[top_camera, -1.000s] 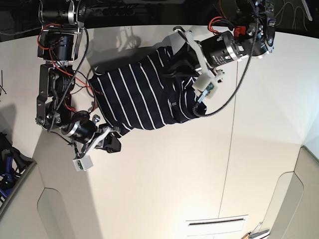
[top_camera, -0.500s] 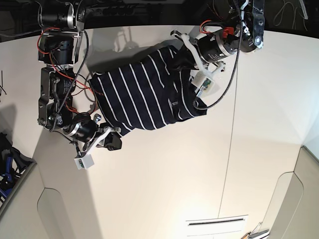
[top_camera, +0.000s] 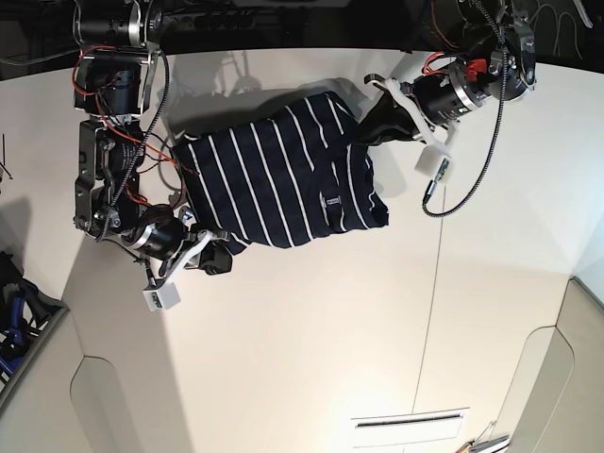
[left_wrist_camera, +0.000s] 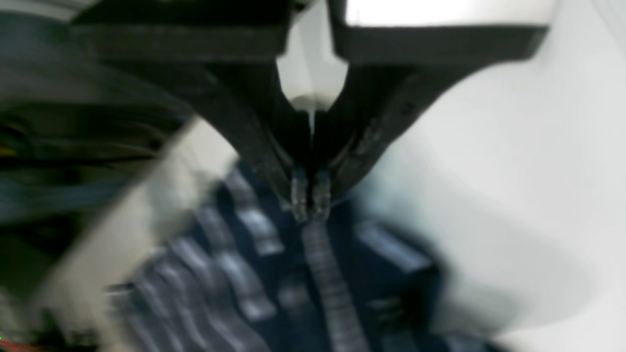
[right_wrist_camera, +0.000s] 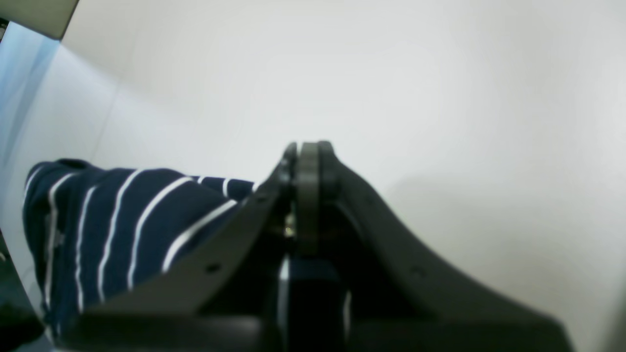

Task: Fold the T-shirt properly
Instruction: 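Grasp the folded bundle edges with both grippers and tuck them in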

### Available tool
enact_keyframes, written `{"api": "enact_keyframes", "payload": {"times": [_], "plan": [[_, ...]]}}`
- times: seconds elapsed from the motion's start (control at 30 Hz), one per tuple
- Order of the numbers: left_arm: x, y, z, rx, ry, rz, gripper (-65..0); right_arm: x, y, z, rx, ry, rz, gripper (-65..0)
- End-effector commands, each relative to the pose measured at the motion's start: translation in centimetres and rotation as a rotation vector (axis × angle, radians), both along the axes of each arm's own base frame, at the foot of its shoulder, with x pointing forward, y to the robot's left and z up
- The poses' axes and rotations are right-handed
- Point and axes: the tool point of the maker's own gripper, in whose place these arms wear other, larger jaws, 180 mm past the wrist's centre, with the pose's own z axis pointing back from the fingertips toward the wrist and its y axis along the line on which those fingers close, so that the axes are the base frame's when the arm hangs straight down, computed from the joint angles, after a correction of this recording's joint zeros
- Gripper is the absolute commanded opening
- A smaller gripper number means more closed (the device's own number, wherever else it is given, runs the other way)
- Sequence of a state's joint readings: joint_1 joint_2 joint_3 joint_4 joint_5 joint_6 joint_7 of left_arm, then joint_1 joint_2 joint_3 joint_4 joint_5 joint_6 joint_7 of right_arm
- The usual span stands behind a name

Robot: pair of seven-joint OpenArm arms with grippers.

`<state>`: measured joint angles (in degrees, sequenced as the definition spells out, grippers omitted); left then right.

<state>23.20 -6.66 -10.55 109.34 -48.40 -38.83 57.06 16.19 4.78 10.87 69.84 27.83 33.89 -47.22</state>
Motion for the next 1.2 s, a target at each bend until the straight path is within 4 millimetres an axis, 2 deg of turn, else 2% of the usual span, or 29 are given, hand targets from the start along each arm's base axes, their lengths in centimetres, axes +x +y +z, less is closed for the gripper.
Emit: {"api": "enact_keyframes", "payload": {"times": [0.0,0.13,0.37,0.5,0.7,0.87,1.0,1.17], "plan": [[0.1,-0.6,1.4,-0.057,-0.039,-0.01,-65.0,1.4,-0.1,2.0,0.021,-0.066,-0.008,-65.0],[-0.9,-1.2,2.3,-0.12,-0.036,-0.006,-65.0,1.4,-0.1,2.0,0.021,-0.066,-0.008,-65.0],[-1.8,-1.5,2.1,-0.119,-0.019,-0.015,-65.0,1.8,-0.1,2.4,0.033,-0.09,-0.021,-65.0],[-2.5,-2.9,1.5,-0.097,-0.008,-0.065,-65.0,1.9,0.3,2.6,0.046,-0.101,-0.025,-65.0],[-2.3,-4.6,1.7,-0.097,-0.051,-0.09,-65.0,1.8,1.4,2.6,0.062,-0.1,-0.014,-65.0],[-2.9,-5.3,0.4,-0.045,-0.036,-0.129,-65.0,1.7,1.4,2.2,0.03,-0.094,-0.004,-65.0],[-1.6,-4.8,-1.2,-0.021,-0.002,-0.092,-65.0,1.7,1.4,2.2,0.028,-0.09,-0.003,-65.0],[0.1,-3.3,-4.3,0.072,0.062,-0.054,-65.0,1.2,1.4,1.7,0.024,-0.074,0.001,-65.0]]}}
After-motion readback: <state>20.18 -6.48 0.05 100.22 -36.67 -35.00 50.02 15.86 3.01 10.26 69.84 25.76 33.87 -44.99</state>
